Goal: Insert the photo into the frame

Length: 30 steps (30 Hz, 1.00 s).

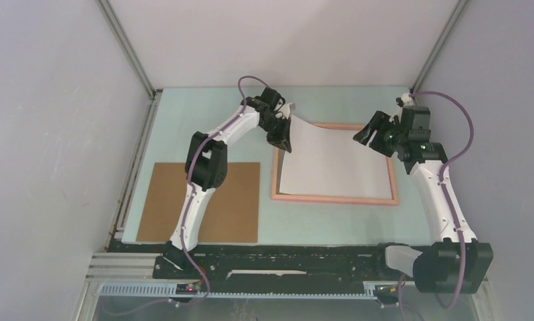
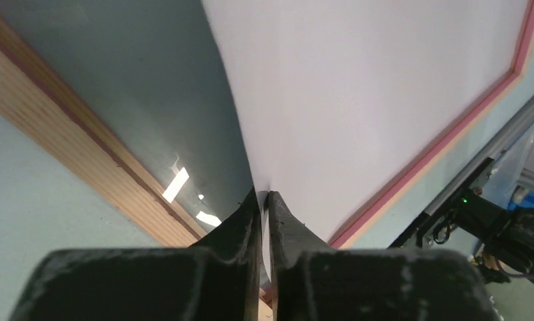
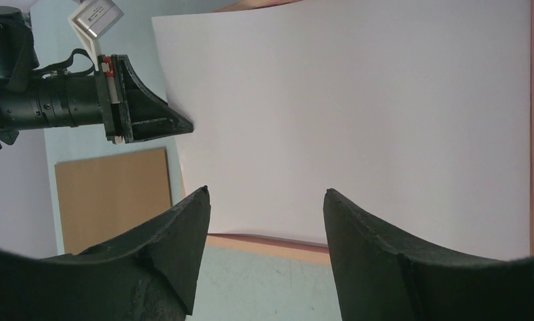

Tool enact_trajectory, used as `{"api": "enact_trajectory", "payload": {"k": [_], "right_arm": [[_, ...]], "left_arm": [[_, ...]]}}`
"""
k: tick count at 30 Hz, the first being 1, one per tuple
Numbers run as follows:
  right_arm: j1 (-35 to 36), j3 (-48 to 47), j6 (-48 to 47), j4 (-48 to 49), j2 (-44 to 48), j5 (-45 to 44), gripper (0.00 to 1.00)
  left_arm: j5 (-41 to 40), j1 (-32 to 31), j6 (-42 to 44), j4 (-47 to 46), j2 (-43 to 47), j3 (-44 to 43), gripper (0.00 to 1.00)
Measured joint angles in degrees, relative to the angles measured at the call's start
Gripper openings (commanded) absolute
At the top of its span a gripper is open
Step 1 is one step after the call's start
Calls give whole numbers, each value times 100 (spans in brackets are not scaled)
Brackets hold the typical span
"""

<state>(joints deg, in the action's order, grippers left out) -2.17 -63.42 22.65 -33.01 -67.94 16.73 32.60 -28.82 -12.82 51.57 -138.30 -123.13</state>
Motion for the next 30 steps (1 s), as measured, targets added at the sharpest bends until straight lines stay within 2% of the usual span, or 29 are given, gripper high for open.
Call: {"api": "enact_trajectory", "payload": {"k": [5,12,13,17,19,21,24,30], "right_arm": [[-17,85,20,42,0,44,70],[-37,192,28,149,0,114,70],[-37,216,33,170,0,122,70],[-26,343,33,247,-11,120,73],[57,369,20,251,-85,101,73],[212,372,24,275,-227,90,73],[807,479,85,435,-472,146,73],[2680,870,852,1290,-1082,544,72]], "left_arm": [[-538,-33,-334,-203,83,138,50],[-1366,-31,-579,-227,800,535,74],[-1467,-31,-586,-212,929,535,80],[-1952,-31,-560,20,1508,551,84],[-2223,-15,-516,15,1971,855,85],[-2465,31,-503,-55,2601,1502,84],[-2859,227,-520,-146,3987,3084,85],[-3534,1119,-1279,-876,6577,6446,86]]}}
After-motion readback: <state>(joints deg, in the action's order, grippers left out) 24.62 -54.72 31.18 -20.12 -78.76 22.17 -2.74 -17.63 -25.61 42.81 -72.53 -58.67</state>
